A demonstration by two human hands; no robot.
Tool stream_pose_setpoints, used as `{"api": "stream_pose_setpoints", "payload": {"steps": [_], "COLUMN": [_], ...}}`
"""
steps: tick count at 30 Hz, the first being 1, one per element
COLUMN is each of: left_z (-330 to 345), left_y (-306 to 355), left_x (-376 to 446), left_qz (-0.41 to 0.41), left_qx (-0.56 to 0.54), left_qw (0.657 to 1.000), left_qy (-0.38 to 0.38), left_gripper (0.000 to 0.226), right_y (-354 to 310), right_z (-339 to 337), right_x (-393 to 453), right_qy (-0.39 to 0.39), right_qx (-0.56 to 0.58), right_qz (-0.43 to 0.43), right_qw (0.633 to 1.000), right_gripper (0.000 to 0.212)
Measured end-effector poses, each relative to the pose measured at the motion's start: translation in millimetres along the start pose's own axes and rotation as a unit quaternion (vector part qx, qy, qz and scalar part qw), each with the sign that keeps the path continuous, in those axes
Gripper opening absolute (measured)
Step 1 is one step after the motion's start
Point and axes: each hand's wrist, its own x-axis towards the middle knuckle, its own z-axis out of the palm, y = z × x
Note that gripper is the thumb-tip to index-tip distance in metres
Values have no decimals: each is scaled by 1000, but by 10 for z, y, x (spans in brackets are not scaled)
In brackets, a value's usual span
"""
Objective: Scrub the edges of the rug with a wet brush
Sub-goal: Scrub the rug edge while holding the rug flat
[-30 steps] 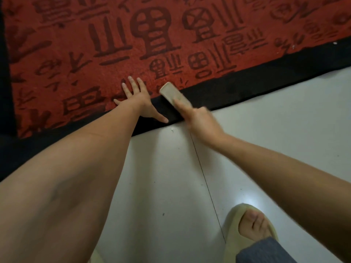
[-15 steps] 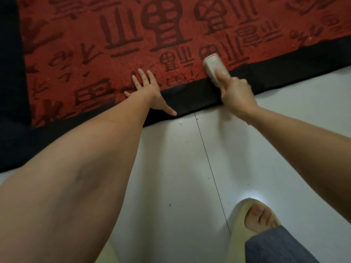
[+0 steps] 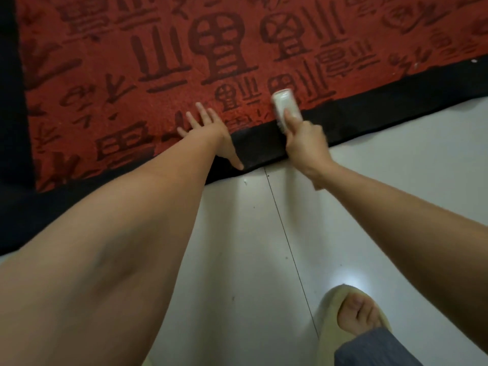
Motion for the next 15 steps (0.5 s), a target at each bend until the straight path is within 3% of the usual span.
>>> {"api": "stream_pose_setpoints", "payload": {"steps": [2,4,9,11,15], "left_z": [-64,-98,-79,-53,87], "left_y": [243,470,885,1090,1191], "left_x": [30,86,204,250,357], "left_qz": [63,118,179,204,218], "left_qx": [4,-9,-39,-54,-43], "left_qw": [998,992,981,974,970], "left_qy": [24,38,55,76,101], "left_gripper": [151,146,144,147,144], "right_y": [-177,-68,765,841,590], "right_z": [144,-6,-872,-802,-172], "right_x": [-124,-76,354,277,-113], "right_qy": [-65,-49,135,116,7], "right_qx": [34,0,78,80,113], "right_qz": [-80,-105,70,64,-59], "right_qw": [994,993,985,988,992], "right_gripper": [49,47,44,43,45]}}
